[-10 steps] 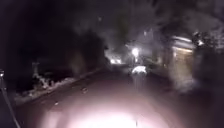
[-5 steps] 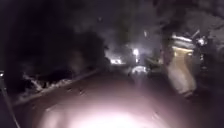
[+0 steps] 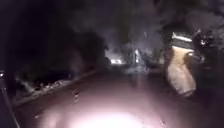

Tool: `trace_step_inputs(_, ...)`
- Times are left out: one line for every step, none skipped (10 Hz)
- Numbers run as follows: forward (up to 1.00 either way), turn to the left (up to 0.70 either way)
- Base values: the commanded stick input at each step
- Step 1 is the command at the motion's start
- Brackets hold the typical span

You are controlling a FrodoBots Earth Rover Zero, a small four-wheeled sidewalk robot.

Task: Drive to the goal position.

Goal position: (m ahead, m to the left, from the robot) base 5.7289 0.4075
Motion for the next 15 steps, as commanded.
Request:
trace_step_inputs(0.5,0.0)
trace_step_inputs(0.5,0.0)
trace_step_inputs(0.5,0.0)
trace_step_inputs(0.5,0.0)
trace_step_inputs(0.5,0.0)
trace_step_inputs(0.5,0.05)
trace_step_inputs(0.5,0.0)
trace_step_inputs(0.5,0.0)
trace_step_inputs(0.5,0.0)
trace_step_inputs(0.5,0.0)
trace_step_inputs(0.5,0.03)
trace_step_inputs(0.5,0.05)
trace_step_inputs(0.5,0.0)
trace_step_inputs(0.5,0.0)
trace_step_inputs(0.5,0.0)
